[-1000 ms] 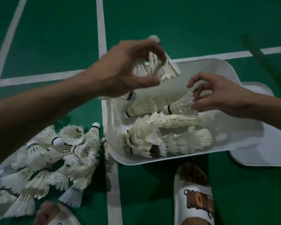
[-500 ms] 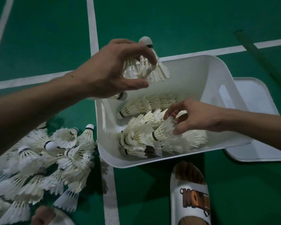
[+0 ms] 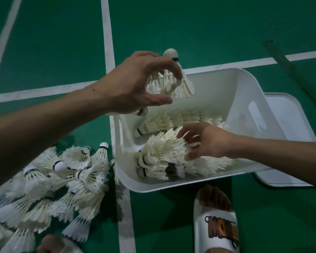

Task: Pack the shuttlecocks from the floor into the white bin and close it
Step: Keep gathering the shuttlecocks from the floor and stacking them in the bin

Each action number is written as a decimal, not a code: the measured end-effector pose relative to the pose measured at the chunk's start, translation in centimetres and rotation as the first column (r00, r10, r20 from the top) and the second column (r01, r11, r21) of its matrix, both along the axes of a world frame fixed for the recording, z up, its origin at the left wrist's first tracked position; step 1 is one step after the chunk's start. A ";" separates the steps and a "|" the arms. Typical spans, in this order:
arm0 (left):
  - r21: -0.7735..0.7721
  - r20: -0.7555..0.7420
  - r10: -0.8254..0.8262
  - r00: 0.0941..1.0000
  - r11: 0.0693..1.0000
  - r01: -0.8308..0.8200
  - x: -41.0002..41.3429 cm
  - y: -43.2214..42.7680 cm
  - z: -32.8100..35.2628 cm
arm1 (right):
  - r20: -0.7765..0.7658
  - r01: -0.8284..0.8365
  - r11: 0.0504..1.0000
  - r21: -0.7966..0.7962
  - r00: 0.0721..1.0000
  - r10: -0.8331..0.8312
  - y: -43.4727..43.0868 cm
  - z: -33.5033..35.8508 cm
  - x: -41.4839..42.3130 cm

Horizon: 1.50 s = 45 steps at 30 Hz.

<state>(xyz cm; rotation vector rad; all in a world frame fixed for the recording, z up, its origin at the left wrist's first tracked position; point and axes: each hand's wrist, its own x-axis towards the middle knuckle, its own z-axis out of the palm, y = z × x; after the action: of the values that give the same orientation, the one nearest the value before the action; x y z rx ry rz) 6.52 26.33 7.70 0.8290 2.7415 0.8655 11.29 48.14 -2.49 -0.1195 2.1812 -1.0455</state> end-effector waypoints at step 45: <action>-0.126 -0.198 -0.082 0.977 0.990 0.058 -0.8 -3.0 -0.3 | -0.267 -0.185 0.787 0.588 0.875 0.405 3.2 5.3 -3.6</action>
<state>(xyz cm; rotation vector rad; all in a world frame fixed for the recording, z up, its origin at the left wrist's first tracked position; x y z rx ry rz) 5.74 23.35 7.41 1.0357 2.8823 0.6282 7.71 51.35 2.79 -0.4238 2.6146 -0.1887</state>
